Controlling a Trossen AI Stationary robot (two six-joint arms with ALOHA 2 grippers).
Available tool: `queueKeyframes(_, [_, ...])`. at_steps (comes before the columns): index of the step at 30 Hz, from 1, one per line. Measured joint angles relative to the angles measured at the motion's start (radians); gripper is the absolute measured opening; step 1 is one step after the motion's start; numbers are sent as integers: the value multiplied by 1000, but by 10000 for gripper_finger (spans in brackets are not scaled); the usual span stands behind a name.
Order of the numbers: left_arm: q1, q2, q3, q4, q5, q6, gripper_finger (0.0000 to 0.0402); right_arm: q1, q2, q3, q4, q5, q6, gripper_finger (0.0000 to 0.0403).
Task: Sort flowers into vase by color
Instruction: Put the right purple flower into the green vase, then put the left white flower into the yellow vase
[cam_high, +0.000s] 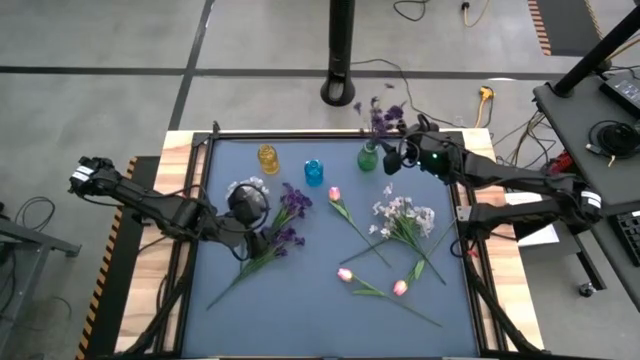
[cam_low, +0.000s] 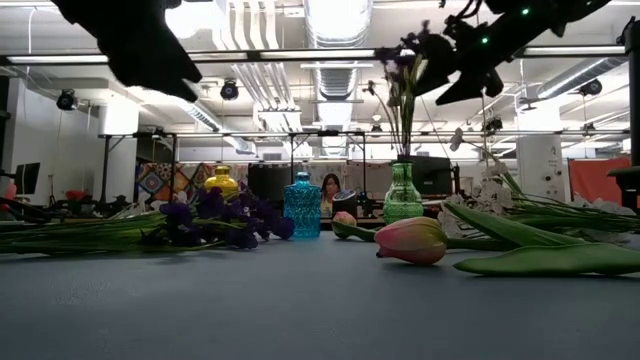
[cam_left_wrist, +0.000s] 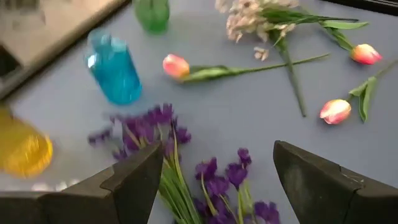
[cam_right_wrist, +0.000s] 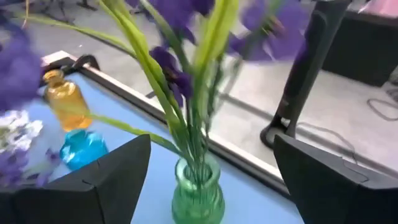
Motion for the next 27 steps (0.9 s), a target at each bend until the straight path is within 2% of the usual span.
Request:
queueKeyframes(3, [0,0,0,-116,17,-234,288,4,-31,0,-74,-13,35,340])
queueKeyframes(8, [0,20,-1,-416,78,-658,288,27,-46,0,-107,-29,53,343])
queueKeyframes(11, [0,65,-2,-527,116,-827,288,46,-44,0,-107,-29,54,343])
queueKeyframes(13, [0,108,-2,-559,138,-881,288,60,-43,0,-106,-29,54,343])
queueKeyframes(21, [2,298,-2,-546,209,-941,287,91,-44,0,-84,-29,40,343])
queueKeyframes(27, [34,399,-2,-482,216,-942,265,101,-44,0,-84,-29,38,343])
